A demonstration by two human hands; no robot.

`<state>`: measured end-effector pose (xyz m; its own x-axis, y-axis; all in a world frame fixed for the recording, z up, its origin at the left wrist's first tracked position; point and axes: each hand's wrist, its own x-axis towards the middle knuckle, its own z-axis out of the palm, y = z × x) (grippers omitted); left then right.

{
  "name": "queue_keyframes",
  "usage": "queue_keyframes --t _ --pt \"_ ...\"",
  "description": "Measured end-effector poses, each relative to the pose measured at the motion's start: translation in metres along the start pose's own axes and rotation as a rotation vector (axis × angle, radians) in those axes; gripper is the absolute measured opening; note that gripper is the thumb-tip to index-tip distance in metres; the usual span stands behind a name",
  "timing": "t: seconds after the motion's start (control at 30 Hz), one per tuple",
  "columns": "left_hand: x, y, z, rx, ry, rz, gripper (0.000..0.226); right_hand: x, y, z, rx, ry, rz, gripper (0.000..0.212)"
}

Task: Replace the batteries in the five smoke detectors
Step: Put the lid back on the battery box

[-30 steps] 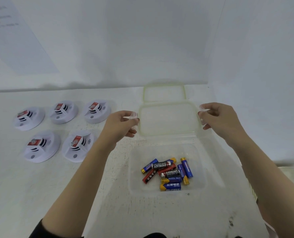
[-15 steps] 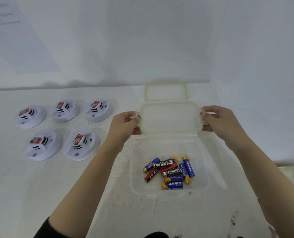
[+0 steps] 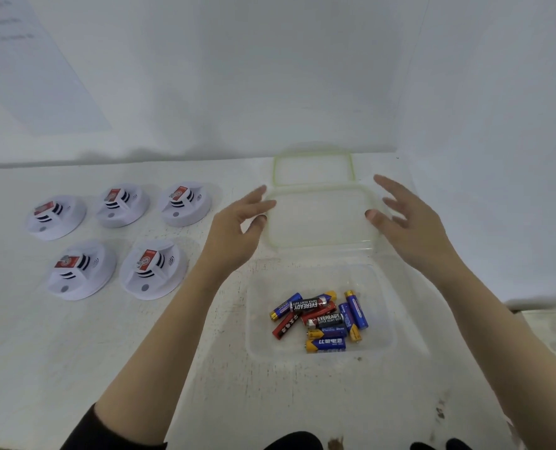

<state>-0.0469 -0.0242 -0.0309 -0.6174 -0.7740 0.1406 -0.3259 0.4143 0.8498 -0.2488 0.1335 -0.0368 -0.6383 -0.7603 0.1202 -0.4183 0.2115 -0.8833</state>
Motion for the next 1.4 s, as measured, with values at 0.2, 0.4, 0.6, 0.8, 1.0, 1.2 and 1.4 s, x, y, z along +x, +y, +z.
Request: queue_keyframes --t 0.2,0.4,0.6,0.8,1.0,1.2,1.4 --pt "-0.010 0.006 0.001 0.185 -0.164 0.050 0.089 -0.005 0.000 -0.006 -0.095 -0.284 -0.109 0.071" --pt "-0.005 0.000 0.003 0.315 -0.171 0.111 0.093 0.000 -0.004 -0.014 -0.185 -0.369 -0.118 0.093" --pt "0.000 -0.008 0.010 0.344 -0.088 0.230 0.083 0.001 0.002 -0.008 -0.211 -0.289 -0.190 0.082" --pt "0.003 -0.018 0.013 0.310 -0.054 0.329 0.085 0.003 0.009 -0.005 -0.270 -0.250 -0.248 0.079" --pt "0.004 -0.023 0.018 0.322 0.019 0.403 0.077 0.002 0.009 -0.003 -0.323 -0.232 -0.283 0.077" --pt "0.004 -0.013 0.004 0.313 -0.115 0.279 0.074 0.005 0.002 -0.011 -0.350 -0.256 -0.299 0.068" --pt "0.018 -0.002 -0.011 0.281 -0.254 0.271 0.059 0.015 -0.011 -0.018 -0.220 -0.363 -0.262 0.035"
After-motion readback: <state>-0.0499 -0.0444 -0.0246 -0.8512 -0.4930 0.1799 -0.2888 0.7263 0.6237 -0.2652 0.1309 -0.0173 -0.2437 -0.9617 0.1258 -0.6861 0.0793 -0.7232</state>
